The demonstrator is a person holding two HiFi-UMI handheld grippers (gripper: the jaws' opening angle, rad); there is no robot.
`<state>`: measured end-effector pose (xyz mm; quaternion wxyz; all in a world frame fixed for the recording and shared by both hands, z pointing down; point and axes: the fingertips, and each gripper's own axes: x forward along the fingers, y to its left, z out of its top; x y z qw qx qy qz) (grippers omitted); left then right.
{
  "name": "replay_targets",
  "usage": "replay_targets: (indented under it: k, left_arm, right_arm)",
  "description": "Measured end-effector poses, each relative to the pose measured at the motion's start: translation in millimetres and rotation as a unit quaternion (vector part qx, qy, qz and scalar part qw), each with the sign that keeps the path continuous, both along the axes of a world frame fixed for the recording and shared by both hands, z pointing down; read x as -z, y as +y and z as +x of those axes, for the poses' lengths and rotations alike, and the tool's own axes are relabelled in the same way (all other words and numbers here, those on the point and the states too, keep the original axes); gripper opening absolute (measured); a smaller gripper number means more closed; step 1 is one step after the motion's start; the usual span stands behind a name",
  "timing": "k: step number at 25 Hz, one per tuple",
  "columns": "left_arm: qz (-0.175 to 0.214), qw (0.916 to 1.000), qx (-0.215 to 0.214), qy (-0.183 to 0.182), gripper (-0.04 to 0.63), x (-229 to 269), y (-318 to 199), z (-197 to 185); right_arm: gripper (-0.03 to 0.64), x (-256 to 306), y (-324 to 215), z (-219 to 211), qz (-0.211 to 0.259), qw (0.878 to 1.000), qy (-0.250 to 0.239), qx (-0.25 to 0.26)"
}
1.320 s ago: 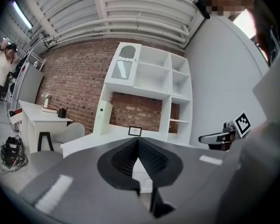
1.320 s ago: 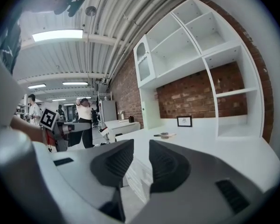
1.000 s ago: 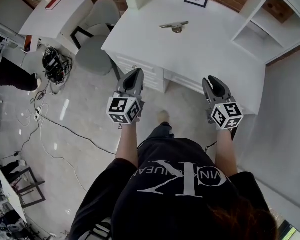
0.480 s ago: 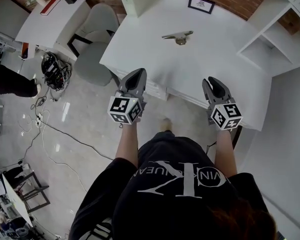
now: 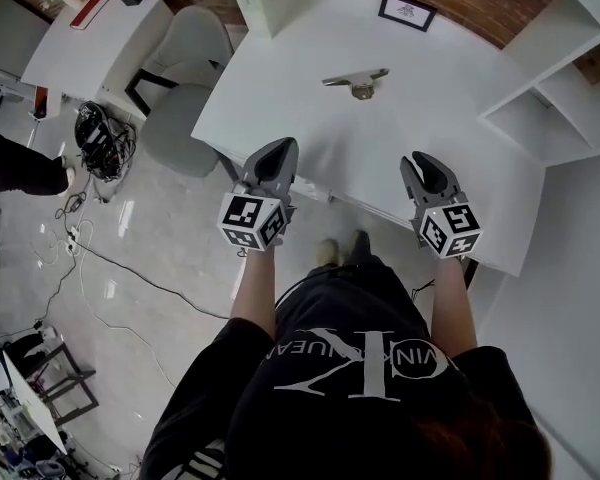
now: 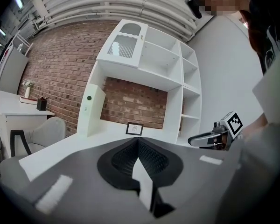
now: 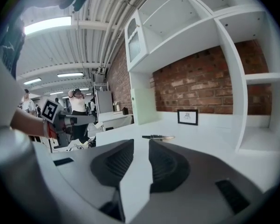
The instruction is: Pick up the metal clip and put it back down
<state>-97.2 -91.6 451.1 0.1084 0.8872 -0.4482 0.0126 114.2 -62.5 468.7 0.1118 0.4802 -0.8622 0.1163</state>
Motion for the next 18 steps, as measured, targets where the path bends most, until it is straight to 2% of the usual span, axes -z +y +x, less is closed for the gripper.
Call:
replay_targets:
  k: [9, 18]
  left_arm:
    - [-0.019, 0.9997, 0.011, 0.006, 0.006, -16.6, -27.5, 11.9]
    - [-0.033, 0.9991, 0.027, 0.0, 0.006, -30.2, -58.9, 21.3]
  right_arm:
    - [0.066, -9.3, -42.9, -11.6, -0.002, 0.995, 0.073, 0.064]
    - [0.066, -30.7, -87.4, -19.6, -0.008, 0.982, 0.145, 0.118]
